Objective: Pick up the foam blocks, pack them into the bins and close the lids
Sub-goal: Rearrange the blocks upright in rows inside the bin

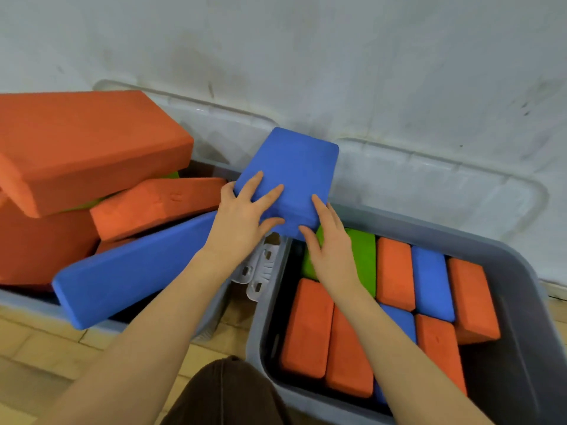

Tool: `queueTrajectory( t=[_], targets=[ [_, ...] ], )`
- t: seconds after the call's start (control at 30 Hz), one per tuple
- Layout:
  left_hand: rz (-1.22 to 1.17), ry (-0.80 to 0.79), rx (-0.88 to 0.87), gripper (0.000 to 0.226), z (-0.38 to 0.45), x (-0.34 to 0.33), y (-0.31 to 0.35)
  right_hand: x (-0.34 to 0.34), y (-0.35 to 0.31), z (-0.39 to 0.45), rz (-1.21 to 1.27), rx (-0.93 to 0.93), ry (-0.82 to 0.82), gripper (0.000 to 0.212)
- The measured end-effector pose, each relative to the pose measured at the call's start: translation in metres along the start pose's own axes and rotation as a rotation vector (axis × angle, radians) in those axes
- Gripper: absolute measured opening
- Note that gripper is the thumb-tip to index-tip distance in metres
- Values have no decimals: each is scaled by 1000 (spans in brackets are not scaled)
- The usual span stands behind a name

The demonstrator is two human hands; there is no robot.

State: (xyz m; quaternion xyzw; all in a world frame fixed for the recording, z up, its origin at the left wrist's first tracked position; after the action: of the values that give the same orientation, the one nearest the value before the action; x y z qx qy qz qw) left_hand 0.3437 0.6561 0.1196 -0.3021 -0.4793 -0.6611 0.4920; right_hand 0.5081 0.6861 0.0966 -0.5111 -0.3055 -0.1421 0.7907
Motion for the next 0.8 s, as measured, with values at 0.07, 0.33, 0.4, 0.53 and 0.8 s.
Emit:
queueTrajectory(
  t=[0.07, 0.33, 0.4, 0.53, 0.8],
  targets=[
    [-2, 72, -64, 56, 2, 7, 23, 21, -2, -6, -10, 24, 70, 53],
    [-48, 208, -266, 61, -1, 16, 152, 139, 12, -54, -60, 64, 289, 49],
    [-83, 195, -345, 67, -9, 14, 184, 169, 21, -76, -70, 54, 351, 48],
    [-225, 177, -432, 74, -29, 11, 237, 225, 32, -121, -169, -9, 451, 51],
    [-223, 62, -584, 64, -56, -18, 309, 299, 54, -187, -469, -77, 380, 68]
  ],
)
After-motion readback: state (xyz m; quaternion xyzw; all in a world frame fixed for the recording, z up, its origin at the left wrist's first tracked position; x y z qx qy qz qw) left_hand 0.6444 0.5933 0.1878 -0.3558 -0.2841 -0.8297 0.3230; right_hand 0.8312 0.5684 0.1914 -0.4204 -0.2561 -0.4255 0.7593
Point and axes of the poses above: each hand's wrist, its own z-axis towards the middle knuckle, its own x-axis out of the back of the hand, y = z × x, the point moved 4 cm from there along z, towards the middle knuckle, and after that the axes turned 3 degrees about -z, right-handed, at the moved point
